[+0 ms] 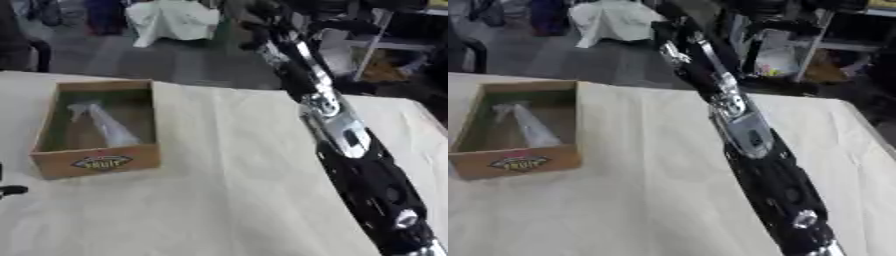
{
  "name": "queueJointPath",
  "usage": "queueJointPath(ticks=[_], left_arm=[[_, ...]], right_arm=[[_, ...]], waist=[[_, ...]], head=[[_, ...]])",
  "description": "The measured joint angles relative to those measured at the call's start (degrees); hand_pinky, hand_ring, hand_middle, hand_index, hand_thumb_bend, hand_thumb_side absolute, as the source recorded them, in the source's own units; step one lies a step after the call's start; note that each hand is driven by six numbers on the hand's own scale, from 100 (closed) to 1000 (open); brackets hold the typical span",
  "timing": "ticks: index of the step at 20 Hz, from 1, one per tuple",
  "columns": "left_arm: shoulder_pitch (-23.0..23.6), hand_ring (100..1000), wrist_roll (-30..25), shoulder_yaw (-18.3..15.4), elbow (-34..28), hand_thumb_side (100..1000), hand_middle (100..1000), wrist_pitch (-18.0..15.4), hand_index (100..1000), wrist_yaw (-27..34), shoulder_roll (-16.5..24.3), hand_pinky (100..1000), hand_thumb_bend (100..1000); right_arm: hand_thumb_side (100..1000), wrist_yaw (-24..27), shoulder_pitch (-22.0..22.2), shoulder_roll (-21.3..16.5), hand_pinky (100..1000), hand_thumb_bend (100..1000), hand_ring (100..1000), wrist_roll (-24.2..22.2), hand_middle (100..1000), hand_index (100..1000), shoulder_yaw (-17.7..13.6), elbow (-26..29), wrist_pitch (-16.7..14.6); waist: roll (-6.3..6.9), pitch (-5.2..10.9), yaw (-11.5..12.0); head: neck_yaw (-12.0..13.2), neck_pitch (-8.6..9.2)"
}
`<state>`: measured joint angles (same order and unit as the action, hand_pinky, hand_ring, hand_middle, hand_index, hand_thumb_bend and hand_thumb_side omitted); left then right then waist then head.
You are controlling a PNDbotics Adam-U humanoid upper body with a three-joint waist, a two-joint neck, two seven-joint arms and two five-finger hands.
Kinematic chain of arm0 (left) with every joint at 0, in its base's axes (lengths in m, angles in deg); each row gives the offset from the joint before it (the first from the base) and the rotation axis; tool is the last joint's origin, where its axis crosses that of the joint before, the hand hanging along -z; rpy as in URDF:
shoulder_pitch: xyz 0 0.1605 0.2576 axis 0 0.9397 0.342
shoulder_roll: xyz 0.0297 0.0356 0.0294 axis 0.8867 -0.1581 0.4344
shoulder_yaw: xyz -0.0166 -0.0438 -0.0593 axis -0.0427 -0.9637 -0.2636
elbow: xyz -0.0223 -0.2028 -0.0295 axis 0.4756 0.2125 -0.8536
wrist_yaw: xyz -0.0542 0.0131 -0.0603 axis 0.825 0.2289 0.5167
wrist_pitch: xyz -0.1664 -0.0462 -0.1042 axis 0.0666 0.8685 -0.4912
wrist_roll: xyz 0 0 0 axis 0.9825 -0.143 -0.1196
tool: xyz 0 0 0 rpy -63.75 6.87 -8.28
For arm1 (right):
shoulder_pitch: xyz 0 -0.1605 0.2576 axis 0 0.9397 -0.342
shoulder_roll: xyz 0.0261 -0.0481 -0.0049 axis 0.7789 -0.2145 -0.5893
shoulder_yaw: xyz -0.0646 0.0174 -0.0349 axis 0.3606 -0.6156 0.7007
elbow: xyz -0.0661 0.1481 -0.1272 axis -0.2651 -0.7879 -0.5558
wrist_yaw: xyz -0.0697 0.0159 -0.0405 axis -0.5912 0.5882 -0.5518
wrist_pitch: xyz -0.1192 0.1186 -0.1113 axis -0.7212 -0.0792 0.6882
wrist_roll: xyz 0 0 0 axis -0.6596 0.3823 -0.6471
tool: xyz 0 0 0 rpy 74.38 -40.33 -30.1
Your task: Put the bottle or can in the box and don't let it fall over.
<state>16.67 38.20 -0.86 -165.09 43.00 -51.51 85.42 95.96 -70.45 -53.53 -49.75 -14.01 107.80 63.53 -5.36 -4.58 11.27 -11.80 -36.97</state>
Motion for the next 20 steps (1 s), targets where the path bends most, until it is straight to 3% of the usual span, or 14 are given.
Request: queueJointPath(ticks=[4,9,16,20], left_arm=[[0.88,1000,0.72,-0.58,-0.01,713,892,-0.01,861,-0.36,0.33,583,418],[1.99,1000,1.49,-1.39,-0.03,714,892,0.02,861,-1.01,0.92,582,418],[3.54,1000,2.04,-1.8,-0.04,718,893,0.17,861,-1.72,1.0,581,417],[3.97,1000,2.04,-1.79,-0.03,718,893,0.18,861,-1.93,0.99,580,417]], right_arm=[[552,0.88,8.43,-0.29,754,100,916,0.54,940,1000,-2.17,7.58,0.78],[549,-0.54,17.95,1.39,748,100,917,2.0,941,1000,-4.6,12.55,0.99],[543,-2.01,29.84,8.56,743,100,919,1.75,946,1000,-6.32,14.98,0.86],[534,-1.97,33.03,10.07,739,100,913,1.51,940,1000,-6.65,14.97,1.41]], waist=[[0.01,0.11,-2.65],[-0.03,0.16,-5.53],[0.73,0.14,-8.49],[1.45,0.14,-9.19]], head=[[2.93,-1.43],[6.1,-2.5],[9.44,-5.46],[10.82,-6.52]])
